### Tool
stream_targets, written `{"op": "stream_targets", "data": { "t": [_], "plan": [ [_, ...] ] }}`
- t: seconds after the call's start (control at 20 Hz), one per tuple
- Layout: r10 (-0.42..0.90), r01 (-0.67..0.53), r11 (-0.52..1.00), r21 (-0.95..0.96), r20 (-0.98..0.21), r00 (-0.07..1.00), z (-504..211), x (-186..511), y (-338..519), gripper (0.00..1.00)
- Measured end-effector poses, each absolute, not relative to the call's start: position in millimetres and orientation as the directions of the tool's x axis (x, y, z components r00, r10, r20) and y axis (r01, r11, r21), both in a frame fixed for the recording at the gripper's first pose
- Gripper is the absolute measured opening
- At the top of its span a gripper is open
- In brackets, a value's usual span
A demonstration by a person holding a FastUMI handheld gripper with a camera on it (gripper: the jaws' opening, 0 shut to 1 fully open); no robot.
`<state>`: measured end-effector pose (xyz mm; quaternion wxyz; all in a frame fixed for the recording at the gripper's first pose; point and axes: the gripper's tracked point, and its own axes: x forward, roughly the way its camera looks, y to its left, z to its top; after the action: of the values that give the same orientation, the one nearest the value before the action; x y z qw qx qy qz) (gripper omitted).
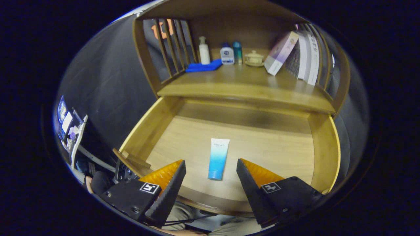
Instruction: Pull open the drawer, take out the items inside it, and place them on the countertop above the cabinet.
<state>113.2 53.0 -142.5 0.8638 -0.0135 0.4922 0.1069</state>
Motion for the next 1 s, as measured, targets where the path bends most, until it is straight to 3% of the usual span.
{"op": "stream_targets", "data": {
  "t": [0.4,0.85,0.95,1.0],
  "plan": [
    [0.083,-0.202,0.979,0.031,-0.964,0.253,-183.8,128.4,55.6,0.96],
    [0.030,-0.125,0.992,0.017,-0.994,0.102,-212.5,139.6,48.9,0.94],
    [0.009,-0.122,0.992,-0.001,-0.997,0.082,-220.9,138.8,51.0,0.91],
    [-0.002,-0.126,0.992,-0.012,-0.997,0.073,-224.5,139.5,51.6,0.84]
  ]
}}
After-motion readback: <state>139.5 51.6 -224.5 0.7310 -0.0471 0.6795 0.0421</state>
